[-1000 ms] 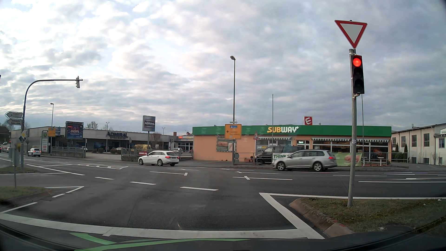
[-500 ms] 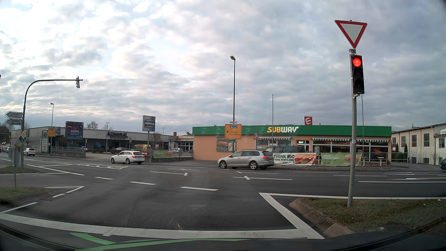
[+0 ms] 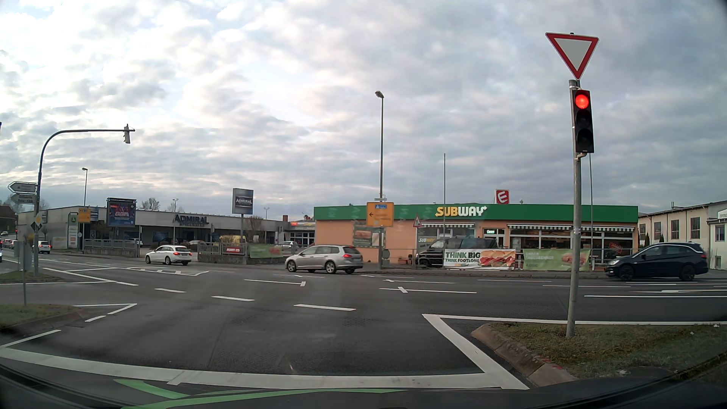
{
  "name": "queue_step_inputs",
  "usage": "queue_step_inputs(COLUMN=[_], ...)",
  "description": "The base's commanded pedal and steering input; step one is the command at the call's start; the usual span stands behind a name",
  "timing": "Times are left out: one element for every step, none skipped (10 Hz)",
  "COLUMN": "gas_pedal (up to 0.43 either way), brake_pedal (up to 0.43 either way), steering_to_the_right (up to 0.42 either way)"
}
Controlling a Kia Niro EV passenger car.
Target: Follow the waypoints while adhering to traffic rules and regulations
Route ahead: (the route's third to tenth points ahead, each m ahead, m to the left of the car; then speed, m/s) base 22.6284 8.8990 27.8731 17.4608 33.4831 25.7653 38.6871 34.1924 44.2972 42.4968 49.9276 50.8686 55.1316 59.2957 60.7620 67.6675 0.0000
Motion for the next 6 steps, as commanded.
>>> queue_step_inputs(gas_pedal=[0.000,0.000,0.000,0.000,0.000,0.000], brake_pedal=[0.329,0.329,0.329,0.329,0.329,0.329], steering_to_the_right=[0.048,0.048,0.048,0.048,0.048,0.048])
